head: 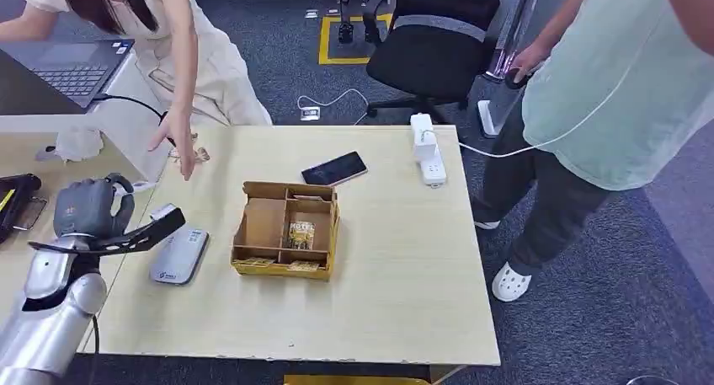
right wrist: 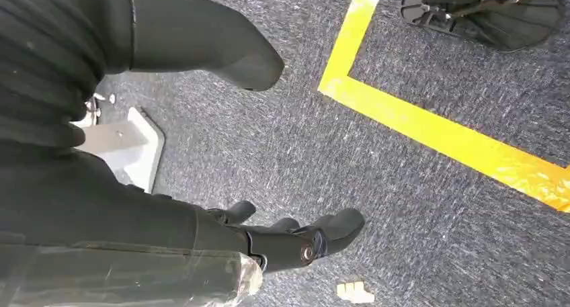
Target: Pass the card to the sensor for recognition and then transmit it.
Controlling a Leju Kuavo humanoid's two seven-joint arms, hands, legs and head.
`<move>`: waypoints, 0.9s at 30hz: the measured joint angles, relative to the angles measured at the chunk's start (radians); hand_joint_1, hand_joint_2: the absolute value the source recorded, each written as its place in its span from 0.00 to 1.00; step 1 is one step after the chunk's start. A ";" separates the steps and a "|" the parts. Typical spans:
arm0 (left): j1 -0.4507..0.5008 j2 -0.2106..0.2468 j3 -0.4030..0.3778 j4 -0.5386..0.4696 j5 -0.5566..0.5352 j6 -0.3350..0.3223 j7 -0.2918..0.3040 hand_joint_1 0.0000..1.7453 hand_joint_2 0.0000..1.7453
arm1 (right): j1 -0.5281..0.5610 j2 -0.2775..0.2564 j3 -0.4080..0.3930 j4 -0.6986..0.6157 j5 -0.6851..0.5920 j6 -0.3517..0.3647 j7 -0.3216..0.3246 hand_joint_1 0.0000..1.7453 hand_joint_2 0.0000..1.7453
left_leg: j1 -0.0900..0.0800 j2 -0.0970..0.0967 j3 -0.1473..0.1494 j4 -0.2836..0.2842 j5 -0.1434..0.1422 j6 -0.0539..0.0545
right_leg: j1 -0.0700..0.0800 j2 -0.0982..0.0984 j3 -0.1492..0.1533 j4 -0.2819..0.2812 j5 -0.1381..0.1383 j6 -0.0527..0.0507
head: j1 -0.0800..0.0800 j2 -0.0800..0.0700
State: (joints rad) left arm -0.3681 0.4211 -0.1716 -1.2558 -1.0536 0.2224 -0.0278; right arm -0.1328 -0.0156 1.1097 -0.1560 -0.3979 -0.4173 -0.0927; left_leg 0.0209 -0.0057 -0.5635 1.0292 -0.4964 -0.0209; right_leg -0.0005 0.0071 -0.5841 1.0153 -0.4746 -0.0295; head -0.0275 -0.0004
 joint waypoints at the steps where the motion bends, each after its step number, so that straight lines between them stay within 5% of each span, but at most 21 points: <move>1: -0.019 0.003 0.000 0.002 0.000 -0.003 0.000 0.93 1.00 | 0.000 0.000 0.000 0.000 -0.001 0.000 0.000 0.00 1.00 | 0.000 0.000 0.000 0.000 0.000 0.000 | 0.000 0.000 0.000 0.000 0.000 0.000 | 0.000 0.000; 25: -0.114 -0.008 -0.003 0.038 0.003 -0.001 0.003 1.00 1.00 | 0.001 0.000 0.000 0.000 -0.014 -0.003 -0.006 0.00 1.00 | 0.000 0.005 -0.001 0.000 -0.001 0.000 | 0.000 0.005 -0.003 0.000 0.000 0.000 | 0.000 0.000; 27: -0.118 -0.011 -0.003 0.044 0.003 -0.002 0.005 0.91 1.00 | 0.001 0.000 0.000 0.000 -0.016 -0.003 -0.006 0.00 1.00 | 0.000 0.005 -0.001 0.000 -0.001 0.000 | 0.000 0.006 -0.003 0.000 0.000 0.000 | 0.000 0.000</move>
State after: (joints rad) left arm -0.4860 0.4105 -0.1747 -1.2123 -1.0506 0.2209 -0.0233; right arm -0.1317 -0.0156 1.1097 -0.1560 -0.4139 -0.4200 -0.0988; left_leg 0.0208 -0.0011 -0.5647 1.0292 -0.4973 -0.0212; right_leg -0.0006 0.0126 -0.5872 1.0150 -0.4750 -0.0292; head -0.0271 -0.0004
